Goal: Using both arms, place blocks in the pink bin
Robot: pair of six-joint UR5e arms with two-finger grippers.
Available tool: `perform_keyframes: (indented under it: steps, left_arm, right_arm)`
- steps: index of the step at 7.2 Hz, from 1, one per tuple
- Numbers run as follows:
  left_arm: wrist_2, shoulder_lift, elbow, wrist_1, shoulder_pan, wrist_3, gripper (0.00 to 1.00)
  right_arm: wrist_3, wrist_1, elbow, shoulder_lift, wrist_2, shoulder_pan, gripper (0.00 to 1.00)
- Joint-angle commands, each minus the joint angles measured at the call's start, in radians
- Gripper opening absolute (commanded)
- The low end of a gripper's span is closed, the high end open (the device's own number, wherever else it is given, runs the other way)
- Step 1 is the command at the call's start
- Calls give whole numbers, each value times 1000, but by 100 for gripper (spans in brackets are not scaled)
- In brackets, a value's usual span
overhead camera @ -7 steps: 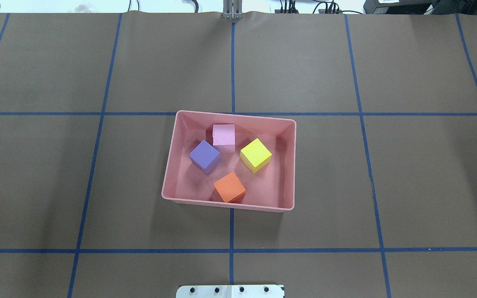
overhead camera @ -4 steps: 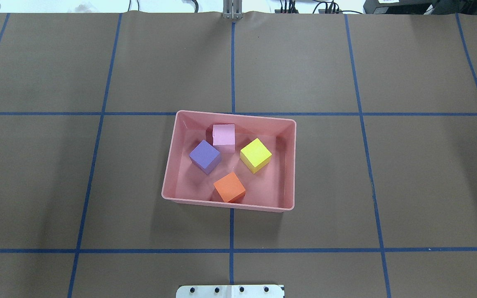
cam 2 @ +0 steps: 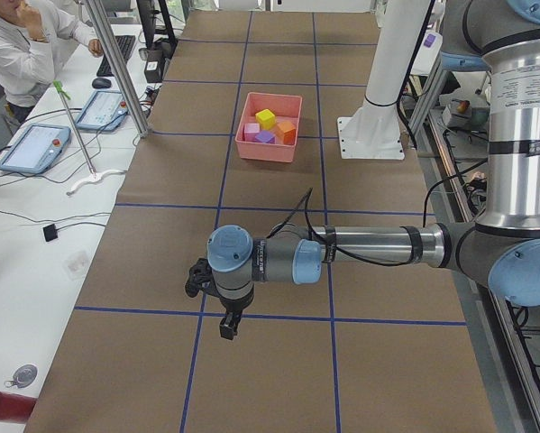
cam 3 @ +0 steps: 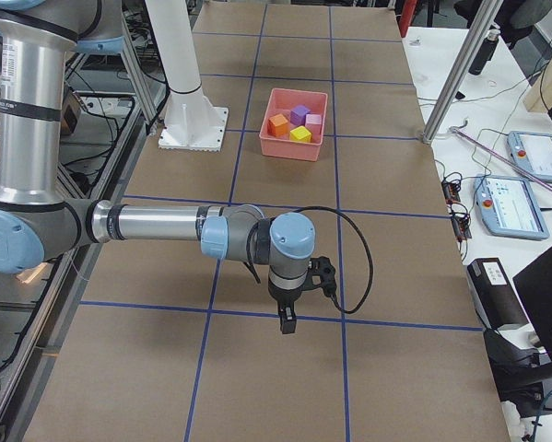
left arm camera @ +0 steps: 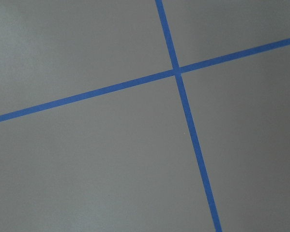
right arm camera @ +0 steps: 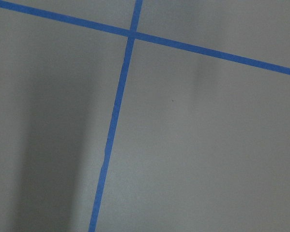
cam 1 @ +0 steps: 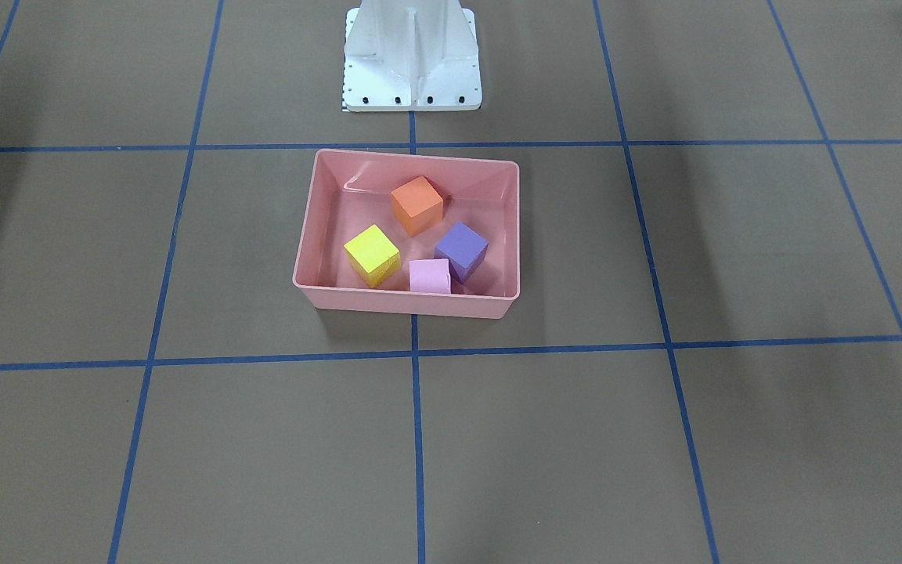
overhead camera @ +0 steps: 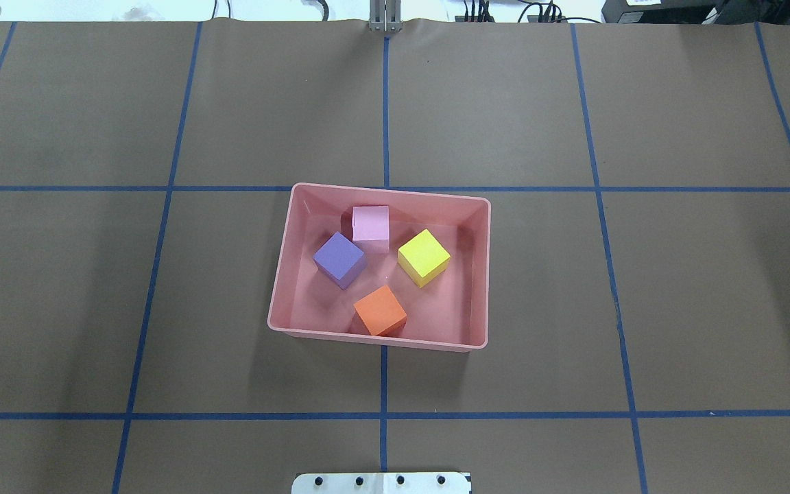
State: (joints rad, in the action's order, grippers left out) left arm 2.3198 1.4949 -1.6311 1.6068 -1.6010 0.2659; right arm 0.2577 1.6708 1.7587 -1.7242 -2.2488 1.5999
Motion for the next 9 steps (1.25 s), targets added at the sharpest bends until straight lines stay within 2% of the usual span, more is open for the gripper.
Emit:
perform_keyframes:
  steps: [1,9]
  left_arm:
    - [0,-8,0,1,-1,-1,100]
    - [0,-24,-1,1,1,-1,100]
  right_arm:
    - [0,0,-1,-2,2,0,100]
    - [0,1,-5,-9,0,0,100]
